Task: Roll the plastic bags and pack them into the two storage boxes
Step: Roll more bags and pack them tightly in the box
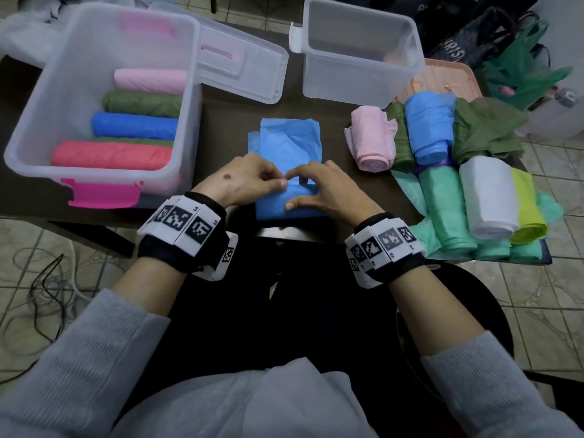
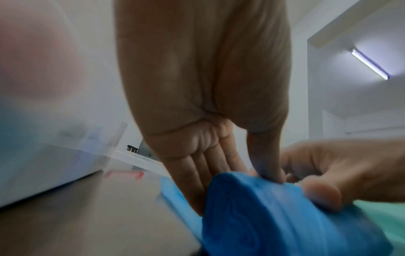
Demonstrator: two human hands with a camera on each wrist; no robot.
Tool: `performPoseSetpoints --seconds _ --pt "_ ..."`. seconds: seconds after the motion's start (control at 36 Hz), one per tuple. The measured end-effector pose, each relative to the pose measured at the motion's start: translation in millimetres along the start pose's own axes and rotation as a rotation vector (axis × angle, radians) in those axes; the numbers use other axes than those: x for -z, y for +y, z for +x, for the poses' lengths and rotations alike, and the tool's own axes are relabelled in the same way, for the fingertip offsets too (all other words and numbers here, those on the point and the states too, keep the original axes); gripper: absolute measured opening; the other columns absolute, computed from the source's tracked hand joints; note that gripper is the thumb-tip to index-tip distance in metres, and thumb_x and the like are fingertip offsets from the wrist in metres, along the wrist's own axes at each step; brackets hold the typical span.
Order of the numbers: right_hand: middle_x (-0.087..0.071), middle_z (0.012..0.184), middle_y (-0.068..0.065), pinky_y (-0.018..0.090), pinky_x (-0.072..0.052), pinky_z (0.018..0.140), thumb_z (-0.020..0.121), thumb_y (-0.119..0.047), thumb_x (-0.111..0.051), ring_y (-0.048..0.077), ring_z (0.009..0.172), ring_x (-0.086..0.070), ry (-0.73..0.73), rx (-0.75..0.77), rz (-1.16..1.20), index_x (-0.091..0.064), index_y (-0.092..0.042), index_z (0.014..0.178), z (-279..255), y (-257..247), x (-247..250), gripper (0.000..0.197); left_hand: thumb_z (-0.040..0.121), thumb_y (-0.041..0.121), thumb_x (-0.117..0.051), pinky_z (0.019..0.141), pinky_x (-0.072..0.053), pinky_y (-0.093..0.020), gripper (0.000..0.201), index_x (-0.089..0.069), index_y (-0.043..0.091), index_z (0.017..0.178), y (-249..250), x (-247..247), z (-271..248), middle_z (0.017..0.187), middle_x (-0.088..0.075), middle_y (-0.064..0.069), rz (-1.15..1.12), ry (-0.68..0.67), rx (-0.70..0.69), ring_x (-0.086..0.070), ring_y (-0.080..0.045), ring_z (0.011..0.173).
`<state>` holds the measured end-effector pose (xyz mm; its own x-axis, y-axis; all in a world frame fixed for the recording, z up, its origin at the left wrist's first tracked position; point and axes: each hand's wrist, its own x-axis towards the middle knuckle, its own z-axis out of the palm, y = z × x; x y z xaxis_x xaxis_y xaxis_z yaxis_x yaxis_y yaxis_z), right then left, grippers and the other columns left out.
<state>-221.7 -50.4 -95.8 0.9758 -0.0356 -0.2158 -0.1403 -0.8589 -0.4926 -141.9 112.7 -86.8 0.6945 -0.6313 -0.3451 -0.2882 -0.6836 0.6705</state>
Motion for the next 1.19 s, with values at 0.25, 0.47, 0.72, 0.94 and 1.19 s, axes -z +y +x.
performPoseSetpoints --seconds 0.25,0.47,0.72,0.94,1.19 --pt "-0.052 0.115 0.006 0.036 -0.037 0.087 0.076 -0.055 -0.066 0.025 0.109 -0.044 0.159 0.041 -0.221 -0.061 -0.016 0.113 -5.1 -9.7 -1.0 0.054 0.089 0.029 -0.060 0.088 -0.039 -0.021 0.022 -0.070 0.023 0.107 0.4 1.5 9.1 0.106 -0.067 0.004 0.017 -0.025 0.006 -0.056 -0.007 0.099" --pt "-0.047 0.125 0.012 0.037 -0.036 0.097 0.089 -0.044 -0.056 0.029 0.116 -0.041 0.096 -0.020 -0.319 -0.046 -0.009 0.131 -16.7 -20.7 -11.5 0.056 0.092 0.033 -0.055 0.089 -0.043 -0.029 0.026 -0.071 0.018 0.105 -0.2 -2.3 16.5 0.109 -0.067 -0.005 0.103 0.014 0.041 -0.057 -0.016 0.097" --pt "-0.042 0.132 0.017 0.039 -0.022 0.110 0.093 -0.013 -0.046 0.034 0.121 -0.040 0.064 0.029 -0.490 -0.034 -0.001 0.138 -19.0 -15.4 -26.5 0.048 0.090 0.030 -0.059 0.084 -0.039 -0.023 0.024 -0.069 0.018 0.108 2.6 -1.2 19.6 0.108 -0.066 -0.005 0.109 0.123 0.015 -0.056 -0.015 0.097" --pt "-0.043 0.131 0.015 0.036 -0.031 0.100 0.092 -0.021 -0.054 0.031 0.121 -0.041 -0.099 -0.021 -0.399 -0.038 -0.006 0.134 -0.3 -16.7 -4.3 0.048 0.086 0.029 -0.065 0.085 -0.046 -0.026 0.019 -0.073 0.017 0.098 17.2 -2.6 14.1 0.099 -0.069 -0.001 0.154 0.149 -0.084 -0.056 -0.012 0.089" --pt "-0.047 0.135 0.011 0.036 -0.035 0.103 0.089 -0.029 -0.062 0.027 0.120 -0.047 -0.270 -0.157 -0.097 -0.031 -0.017 0.137 18.2 -11.1 25.9 0.058 0.084 0.027 -0.068 0.091 -0.041 -0.023 0.035 -0.061 0.020 0.117 10.7 1.7 15.0 0.118 -0.064 -0.003 0.079 0.068 -0.068 -0.058 -0.014 0.107"
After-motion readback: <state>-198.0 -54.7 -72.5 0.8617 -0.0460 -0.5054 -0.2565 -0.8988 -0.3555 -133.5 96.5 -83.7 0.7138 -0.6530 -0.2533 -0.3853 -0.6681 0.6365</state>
